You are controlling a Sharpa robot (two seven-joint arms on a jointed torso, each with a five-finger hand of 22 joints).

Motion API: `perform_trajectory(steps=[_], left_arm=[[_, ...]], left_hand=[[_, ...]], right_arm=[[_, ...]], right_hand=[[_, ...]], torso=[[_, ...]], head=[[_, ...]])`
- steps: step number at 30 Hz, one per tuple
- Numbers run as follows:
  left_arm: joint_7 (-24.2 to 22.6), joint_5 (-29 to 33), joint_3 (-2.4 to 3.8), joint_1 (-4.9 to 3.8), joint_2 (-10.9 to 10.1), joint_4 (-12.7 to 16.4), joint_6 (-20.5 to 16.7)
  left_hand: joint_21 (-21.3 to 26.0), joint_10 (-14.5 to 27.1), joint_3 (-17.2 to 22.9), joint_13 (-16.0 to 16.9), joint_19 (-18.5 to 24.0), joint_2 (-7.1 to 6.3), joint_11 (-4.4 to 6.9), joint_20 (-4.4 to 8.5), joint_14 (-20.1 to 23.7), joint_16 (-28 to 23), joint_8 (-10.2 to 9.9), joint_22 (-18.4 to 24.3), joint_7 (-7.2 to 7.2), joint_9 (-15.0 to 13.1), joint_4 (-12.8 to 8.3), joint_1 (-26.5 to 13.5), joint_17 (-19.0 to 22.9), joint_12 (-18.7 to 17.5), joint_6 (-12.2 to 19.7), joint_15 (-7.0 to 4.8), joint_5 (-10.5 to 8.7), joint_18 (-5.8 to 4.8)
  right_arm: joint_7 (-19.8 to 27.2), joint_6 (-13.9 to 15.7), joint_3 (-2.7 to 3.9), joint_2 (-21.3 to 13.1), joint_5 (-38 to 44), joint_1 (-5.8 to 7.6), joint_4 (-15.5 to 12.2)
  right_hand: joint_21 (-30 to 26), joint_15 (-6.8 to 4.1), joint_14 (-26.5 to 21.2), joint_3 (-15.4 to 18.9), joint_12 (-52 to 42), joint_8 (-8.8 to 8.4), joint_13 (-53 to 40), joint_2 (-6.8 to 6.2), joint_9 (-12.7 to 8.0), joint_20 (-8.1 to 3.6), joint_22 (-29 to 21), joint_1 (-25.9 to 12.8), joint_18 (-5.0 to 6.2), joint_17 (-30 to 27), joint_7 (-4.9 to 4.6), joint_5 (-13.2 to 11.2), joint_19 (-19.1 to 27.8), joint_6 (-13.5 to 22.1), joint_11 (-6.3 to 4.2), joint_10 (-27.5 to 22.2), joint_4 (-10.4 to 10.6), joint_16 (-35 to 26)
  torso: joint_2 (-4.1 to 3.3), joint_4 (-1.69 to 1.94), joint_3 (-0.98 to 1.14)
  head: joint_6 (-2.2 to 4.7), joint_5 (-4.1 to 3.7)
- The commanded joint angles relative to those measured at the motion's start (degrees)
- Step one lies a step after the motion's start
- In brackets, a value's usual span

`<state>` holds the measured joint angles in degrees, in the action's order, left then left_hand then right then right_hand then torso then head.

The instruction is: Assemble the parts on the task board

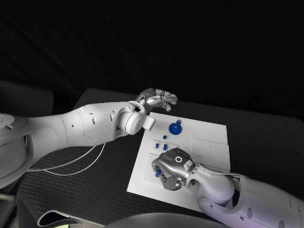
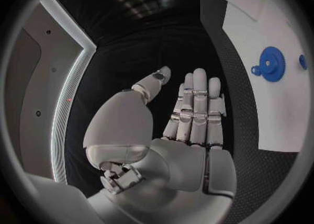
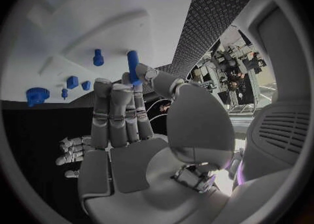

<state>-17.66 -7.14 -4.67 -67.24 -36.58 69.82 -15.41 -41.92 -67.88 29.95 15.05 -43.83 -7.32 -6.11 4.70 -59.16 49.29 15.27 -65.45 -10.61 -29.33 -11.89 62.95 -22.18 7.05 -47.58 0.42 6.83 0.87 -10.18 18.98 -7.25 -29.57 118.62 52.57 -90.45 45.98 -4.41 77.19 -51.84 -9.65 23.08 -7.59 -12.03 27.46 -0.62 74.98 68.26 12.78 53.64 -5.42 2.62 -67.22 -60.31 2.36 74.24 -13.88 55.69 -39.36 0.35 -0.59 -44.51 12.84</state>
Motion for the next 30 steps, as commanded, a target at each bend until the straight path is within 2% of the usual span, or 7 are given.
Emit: perform_trajectory(steps=[1, 21, 30], left_arm=[[-0.3, 0.3, 0.04, -0.03, 0.0, 0.1, 0.8], [-0.3, 0.3, 0.04, -0.03, 0.1, 0.2, 0.8], [-0.3, 0.3, 0.04, -0.03, 0.1, 0.2, 0.8]], left_hand=[[0.4, 0.3, -0.1, -0.1, -0.5, 0.09, -0.18, 0.35, -0.2, -0.3, 0.4, -0.1, 0.07, 0.1, 0.4, -0.6, -0.1, -0.4, 0.5, 0.17, -0.28, 1.11], [0.5, 0.3, -0.1, -0.1, -0.5, 0.10, -0.19, 0.34, -0.2, -0.4, 0.4, -0.1, 0.05, 0.1, 0.4, -0.6, -0.2, -0.4, 0.6, 0.18, -0.29, 1.10], [0.5, 0.3, -0.1, -0.1, -0.5, 0.10, -0.19, 0.34, -0.2, -0.4, 0.4, -0.1, 0.05, 0.1, 0.4, -0.6, -0.2, -0.4, 0.6, 0.18, -0.29, 1.10]], right_arm=[[-0.9, 1.0, -0.01, 0.0, 1.4, -0.08, -0.3], [-0.3, -1.2, -0.01, -0.1, 0.5, -0.12, 0.0], [-0.2, -1.8, -0.15, 0.7, 0.5, -0.13, 1.1]], right_hand=[[0.4, -0.20, -0.5, -0.3, -0.1, 0.20, -2.7, 0.34, 0.1, -0.24, 1.2, -0.1, 2.22, 0.1, 0.05, 0.2, 0.0, -0.3, -0.56, 3.2, 0.1, 0.4], [0.6, -0.21, -0.5, -0.5, -0.1, 0.17, -2.8, 0.26, 0.2, -0.25, 1.2, -0.2, 2.22, 0.1, 0.06, 0.2, 0.0, -0.4, -0.57, 3.2, 0.1, 0.5], [0.6, -0.21, -0.5, -0.5, -0.1, 0.17, -2.8, 0.26, 0.2, -0.25, 1.2, -0.2, 2.22, 0.1, 0.05, 0.2, 0.0, -0.4, -0.57, 3.2, 0.1, 0.5]], torso=[[0.00, 0.00, 0.01], [0.01, -0.01, 0.01], [-0.02, -0.01, 0.00]], head=[[0.02, 0.04], [-0.18, -0.08], [-0.24, -0.12]])
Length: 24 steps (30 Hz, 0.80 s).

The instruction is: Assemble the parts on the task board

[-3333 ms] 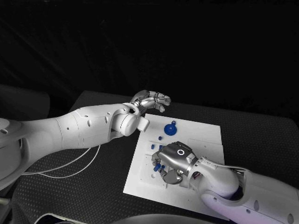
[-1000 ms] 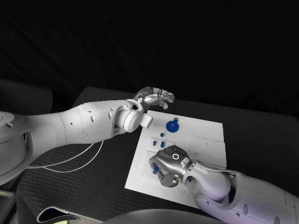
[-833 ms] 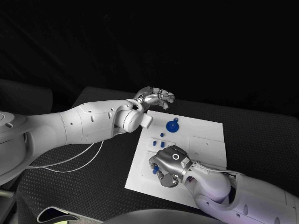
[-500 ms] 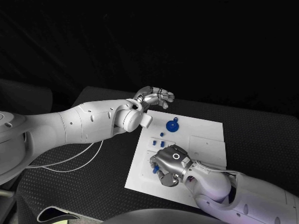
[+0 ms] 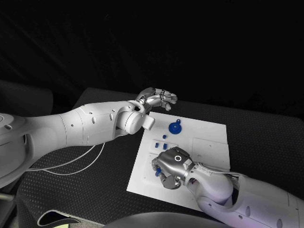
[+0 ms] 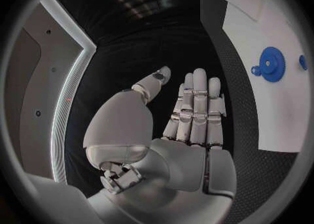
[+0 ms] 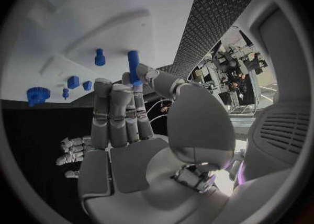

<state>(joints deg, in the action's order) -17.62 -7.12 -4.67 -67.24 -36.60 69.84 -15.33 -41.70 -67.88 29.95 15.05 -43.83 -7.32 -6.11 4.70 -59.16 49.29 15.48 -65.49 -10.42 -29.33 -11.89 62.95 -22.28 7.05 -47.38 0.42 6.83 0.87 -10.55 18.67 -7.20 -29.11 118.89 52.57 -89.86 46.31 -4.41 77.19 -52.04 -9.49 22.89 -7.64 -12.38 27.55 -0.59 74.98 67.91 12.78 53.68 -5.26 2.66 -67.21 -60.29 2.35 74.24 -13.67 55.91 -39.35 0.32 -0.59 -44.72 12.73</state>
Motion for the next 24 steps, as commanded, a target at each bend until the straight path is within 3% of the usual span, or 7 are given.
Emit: perform_trajectory(steps=[1, 4, 15, 24], left_arm=[[-0.3, 0.3, 0.04, -0.03, 0.1, 0.2, 0.8], [-0.3, 0.3, 0.04, -0.03, 0.1, 0.2, 0.8], [-0.3, 0.3, 0.04, -0.03, 0.1, 0.2, 0.8], [-0.3, 0.3, 0.04, -0.03, -0.2, 0.2, 0.8]], left_hand=[[0.3, 0.3, -0.1, -0.1, -0.5, 0.10, -0.19, 0.34, -0.2, -0.4, 0.2, -0.1, -0.15, 0.1, 0.4, -0.6, -0.1, -0.4, 0.4, 0.18, -0.29, 1.10], [0.3, 0.3, -0.1, -0.1, -0.5, 0.11, -0.19, 0.34, -0.2, -0.4, 0.2, -0.1, -0.15, 0.1, 0.4, -0.6, -0.1, -0.4, 0.4, 0.18, -0.29, 1.10], [0.3, 0.3, -0.1, -0.1, -0.5, 0.12, -0.19, 0.34, -0.2, -0.4, 0.2, -0.1, -0.16, 0.1, 0.4, -0.6, -0.1, -0.4, 0.4, 0.19, -0.29, 1.10], [0.3, 0.3, -0.1, -0.1, -0.5, 0.11, -0.20, 0.34, -0.2, -0.5, 0.2, -0.1, -0.16, 0.1, 0.4, -0.6, -0.1, -0.4, 0.5, 0.19, -0.30, 1.10]], right_arm=[[0.2, -1.5, -0.27, 0.3, 0.3, -0.14, 0.7], [0.1, -1.3, -0.61, 0.6, 0.4, -0.40, 1.2], [0.5, -2.7, -0.87, 0.4, 0.2, -0.66, 1.2], [0.2, -0.9, -0.90, -0.2, -0.1, -0.70, 0.1]], right_hand=[[0.2, -0.21, -0.5, -0.3, -0.2, 0.35, -2.7, 0.61, 0.1, -0.28, 1.2, 0.2, 2.22, 0.1, -0.11, 0.1, 0.0, -0.4, -0.56, 3.2, -0.1, 0.3], [0.2, -0.20, -0.5, -0.3, -0.2, 0.34, -2.7, 0.63, 0.1, -0.28, 1.2, 0.1, 2.22, 0.1, -0.11, 0.1, 0.0, -0.4, -0.56, 3.2, -0.1, 0.3], [0.3, -0.20, -0.5, -0.3, -0.2, 0.32, -2.8, 0.67, 0.1, -0.28, 1.2, 0.1, 2.22, 0.0, -0.12, 0.1, 0.0, -0.4, -0.55, 3.2, -0.1, 0.3], [0.3, -0.19, -0.6, -0.3, -0.2, 0.30, -2.8, 0.72, 0.2, -0.28, 1.2, 0.1, 2.22, 0.0, -0.13, 0.1, 0.0, -0.3, -0.55, 3.2, -0.1, 0.4]], torso=[[-0.03, 0.02, 0.00], [-0.03, 0.06, 0.02], [-0.01, 0.02, -0.04], [0.00, -0.01, 0.02]], head=[[-0.03, 0.00], [-0.07, 0.01], [-0.32, 0.20], [-0.32, 0.49]])
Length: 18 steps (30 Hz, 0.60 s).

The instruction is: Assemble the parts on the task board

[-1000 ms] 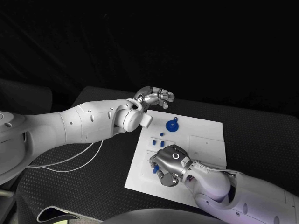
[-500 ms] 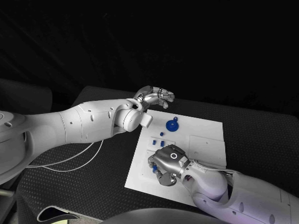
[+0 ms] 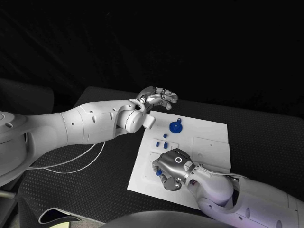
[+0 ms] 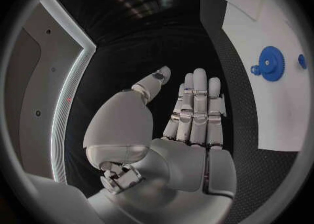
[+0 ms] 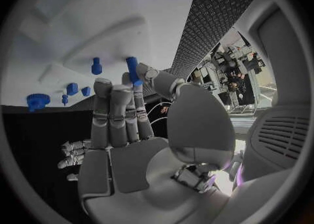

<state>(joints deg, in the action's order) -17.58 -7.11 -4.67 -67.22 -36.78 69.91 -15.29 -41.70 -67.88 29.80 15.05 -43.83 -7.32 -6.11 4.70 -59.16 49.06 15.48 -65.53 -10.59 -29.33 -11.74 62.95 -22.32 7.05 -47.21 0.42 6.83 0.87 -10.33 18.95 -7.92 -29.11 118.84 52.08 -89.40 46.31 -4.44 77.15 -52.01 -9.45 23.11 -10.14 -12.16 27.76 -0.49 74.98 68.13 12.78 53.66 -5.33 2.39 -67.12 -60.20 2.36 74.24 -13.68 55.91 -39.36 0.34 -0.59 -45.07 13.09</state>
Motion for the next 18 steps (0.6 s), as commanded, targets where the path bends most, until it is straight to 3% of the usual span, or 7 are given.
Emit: perform_trajectory(steps=[1, 18], left_arm=[[-0.3, 0.3, 0.04, -0.05, 0.0, 0.2, 0.7], [-0.2, 0.3, 0.04, -0.05, 0.2, 0.4, 0.9]], left_hand=[[0.3, 0.3, 0.0, -0.1, -0.5, 0.11, -0.19, 0.33, -0.2, -0.2, 0.3, -0.1, 0.01, 0.1, 0.3, -0.6, -0.1, -0.4, 0.3, 0.19, -0.30, 1.10], [0.4, 0.3, 0.0, -0.1, -0.5, 0.13, -0.20, 0.33, -0.2, -0.3, 0.3, -0.1, 0.00, 0.1, 0.3, -0.7, -0.2, -0.4, 0.3, 0.20, -0.30, 1.10]], right_arm=[[-0.1, -1.2, -0.19, -0.2, 0.0, -0.22, -0.4], [-1.0, -4.6, -0.60, 1.2, 0.9, -0.21, 1.2]], right_hand=[[0.3, -0.16, -0.5, -0.4, -0.2, 0.08, -0.3, 0.50, 0.0, -0.39, 1.2, -0.2, 2.22, 0.1, -0.06, 0.4, -0.1, -0.4, -0.55, 3.2, -0.1, 0.4], [0.4, -0.09, -0.7, -0.4, 0.0, -0.02, -0.4, 0.41, 0.0, -0.35, 1.2, -0.3, 2.22, 0.0, -0.10, 0.4, 0.1, -0.3, -0.48, 3.0, -0.2, 0.4]], torso=[[0.02, -0.03, 0.02], [0.00, 0.04, -0.04]], head=[[0.03, 0.12], [0.16, -0.23]])
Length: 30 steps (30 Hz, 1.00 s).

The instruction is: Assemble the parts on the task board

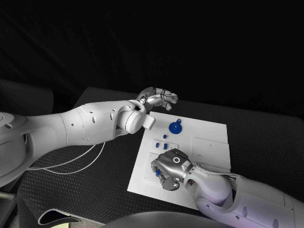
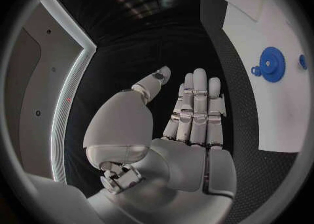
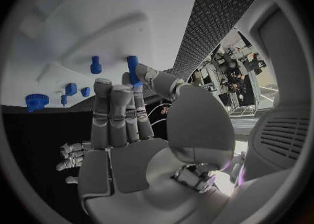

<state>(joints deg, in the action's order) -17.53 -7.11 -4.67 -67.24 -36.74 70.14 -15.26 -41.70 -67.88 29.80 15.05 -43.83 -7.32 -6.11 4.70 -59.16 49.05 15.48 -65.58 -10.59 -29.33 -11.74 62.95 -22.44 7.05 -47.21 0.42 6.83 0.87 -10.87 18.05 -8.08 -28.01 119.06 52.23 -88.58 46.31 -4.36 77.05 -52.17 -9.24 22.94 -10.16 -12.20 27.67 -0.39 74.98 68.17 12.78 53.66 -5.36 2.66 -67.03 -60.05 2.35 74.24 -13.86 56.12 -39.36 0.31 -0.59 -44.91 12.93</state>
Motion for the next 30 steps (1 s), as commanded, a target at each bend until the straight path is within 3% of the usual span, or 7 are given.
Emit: perform_trajectory(steps=[1, 12, 20, 26, 28, 30], left_arm=[[-0.2, 0.3, 0.04, -0.03, 0.1, 0.1, 0.8], [-0.2, 0.3, 0.04, -0.03, 0.1, 0.2, 0.8], [-0.2, 0.3, 0.04, -0.03, 0.1, 0.3, 0.8], [-0.2, 0.3, 0.04, -0.03, 0.1, 0.3, 0.9], [-0.2, 0.3, 0.04, -0.03, 0.1, 0.2, 0.9], [-0.1, 0.3, 0.04, -0.03, 0.1, 0.3, 0.9]], left_hand=[[0.4, 0.3, 0.0, -0.1, -0.5, 0.13, -0.20, 0.33, -0.2, -0.3, 0.3, -0.1, 0.00, 0.1, 0.3, -0.7, -0.1, -0.4, 0.3, 0.20, -0.31, 1.10], [0.4, 0.3, 0.0, -0.1, -0.6, 0.15, -0.20, 0.32, -0.2, -0.4, 0.3, -0.1, 0.00, 0.1, 0.4, -0.7, -0.1, -0.4, 0.4, 0.20, -0.32, 1.09], [0.4, 0.3, 0.0, -0.1, -0.6, 0.16, -0.20, 0.32, -0.2, -0.4, 0.4, -0.1, 0.00, 0.1, 0.4, -0.7, -0.2, -0.4, 0.4, 0.20, -0.32, 1.09], [0.4, 0.3, 0.0, -0.1, -0.6, 0.17, -0.20, 0.32, -0.2, -0.4, 0.4, -0.1, -0.01, 0.1, 0.5, -0.7, -0.2, -0.4, 0.4, 0.20, -0.32, 1.09], [0.4, 0.3, 0.0, -0.1, -0.6, 0.17, -0.20, 0.32, -0.2, -0.4, 0.4, -0.1, -0.01, 0.1, 0.5, -0.8, -0.2, -0.4, 0.4, 0.20, -0.32, 1.09], [0.4, 0.3, 0.0, -0.1, -0.6, 0.16, -0.20, 0.31, -0.3, -0.4, 0.4, -0.1, -0.01, 0.1, 0.5, -0.8, -0.2, -0.4, 0.4, 0.20, -0.32, 1.09]], right_arm=[[-0.4, -4.1, -0.50, 0.1, 0.7, -0.35, 0.5], [0.2, -7.0, -0.91, 0.2, -0.1, -0.35, 0.7], [0.4, -6.8, -0.95, -0.1, -0.7, -0.35, 0.7], [0.4, -5.3, -0.95, -0.1, -1.2, -0.34, 0.7], [0.4, -4.3, -0.95, -0.2, -1.6, -0.34, 0.8], [0.3, -3.2, -0.95, -0.2, -1.6, -0.34, 0.7]], right_hand=[[0.4, -0.17, -0.6, -0.3, -0.2, 0.14, -0.4, 0.46, 0.1, -0.43, 1.2, -0.4, 2.22, 0.0, -0.07, 0.1, 0.1, -0.5, -0.47, 2.9, 0.0, 0.2], [0.5, -0.05, -0.9, -0.1, 0.0, -0.05, -0.4, 0.77, 0.2, -0.32, 1.2, -0.7, 2.22, -0.2, -0.15, 0.1, 0.5, -0.3, -0.35, 2.7, -0.4, 0.2], [0.5, 0.13, -1.2, 0.1, 0.4, -0.29, -0.4, 0.66, 0.2, -0.17, 1.2, -1.0, 2.22, -0.4, -0.28, 0.2, 1.0, 0.0, -0.17, 2.3, -0.9, 0.2], [0.6, 0.68, -1.4, 1.1, 1.3, -1.14, -0.3, -1.40, 0.0, 0.20, 1.1, -2.4, 2.22, -0.8, -0.81, 0.7, 1.5, 0.9, 0.39, 1.1, -0.8, 0.0], [0.6, 1.10, -1.5, 1.9, 2.0, -1.84, 0.0, -3.44, -0.3, 0.33, 1.1, -3.2, 2.22, -1.1, -1.25, 0.5, 1.6, 1.9, 0.81, 0.0, -0.1, 0.0], [0.7, 1.48, -1.6, 3.7, 2.6, -2.47, 0.2, -4.43, -0.6, 0.39, 1.1, -4.0, 2.22, -1.3, -1.69, 0.7, 1.7, 2.9, 1.17, -0.9, 0.2, 0.1]], torso=[[-0.01, 0.06, -0.04], [0.01, 0.03, -0.02], [0.01, 0.01, 0.01], [0.00, -0.02, 0.02], [0.00, 0.00, 0.02], [0.01, 0.01, 0.04]], head=[[0.00, -0.07], [-0.17, -0.08], [-0.27, 0.11], [-0.34, 0.23], [-0.32, 0.26], [-0.33, 0.31]])
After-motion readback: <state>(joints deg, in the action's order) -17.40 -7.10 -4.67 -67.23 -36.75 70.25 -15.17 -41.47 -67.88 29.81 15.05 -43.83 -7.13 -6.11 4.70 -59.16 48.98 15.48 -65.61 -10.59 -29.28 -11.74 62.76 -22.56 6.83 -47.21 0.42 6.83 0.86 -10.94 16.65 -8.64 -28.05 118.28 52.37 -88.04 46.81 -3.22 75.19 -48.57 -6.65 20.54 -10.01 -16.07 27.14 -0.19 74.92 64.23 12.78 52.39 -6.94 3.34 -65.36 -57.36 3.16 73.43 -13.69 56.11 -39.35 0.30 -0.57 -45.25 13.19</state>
